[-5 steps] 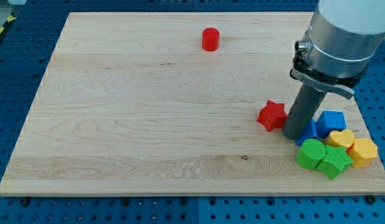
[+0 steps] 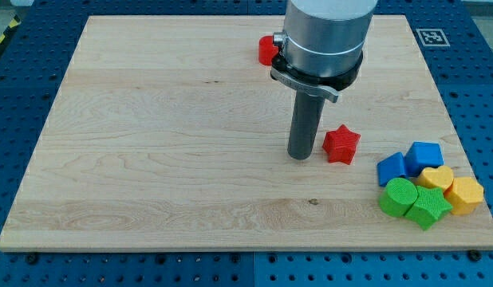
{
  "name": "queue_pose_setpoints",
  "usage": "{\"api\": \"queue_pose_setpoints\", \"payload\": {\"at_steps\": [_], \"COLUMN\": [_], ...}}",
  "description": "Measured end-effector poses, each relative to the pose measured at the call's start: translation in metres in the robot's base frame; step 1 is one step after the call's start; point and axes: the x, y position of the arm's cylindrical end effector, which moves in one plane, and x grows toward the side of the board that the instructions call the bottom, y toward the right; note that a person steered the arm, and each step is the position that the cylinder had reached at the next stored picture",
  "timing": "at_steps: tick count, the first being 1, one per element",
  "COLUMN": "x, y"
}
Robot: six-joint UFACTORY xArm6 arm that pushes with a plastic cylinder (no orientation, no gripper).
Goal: Move the red circle to the center
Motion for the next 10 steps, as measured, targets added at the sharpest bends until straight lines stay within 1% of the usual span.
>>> {"api": "queue_pose_setpoints", "payload": {"at_steps": [1,2,3,4,5,6,7,8,10], "x": [0.0,-0.018,-0.094,-0.176,-0.243,-0.261,-0.264,-0.26,-0.223], "y": [0.0,-0.017,-0.08,-0.128,-0.13,-0.105,-0.062,-0.04,-0.031]}}
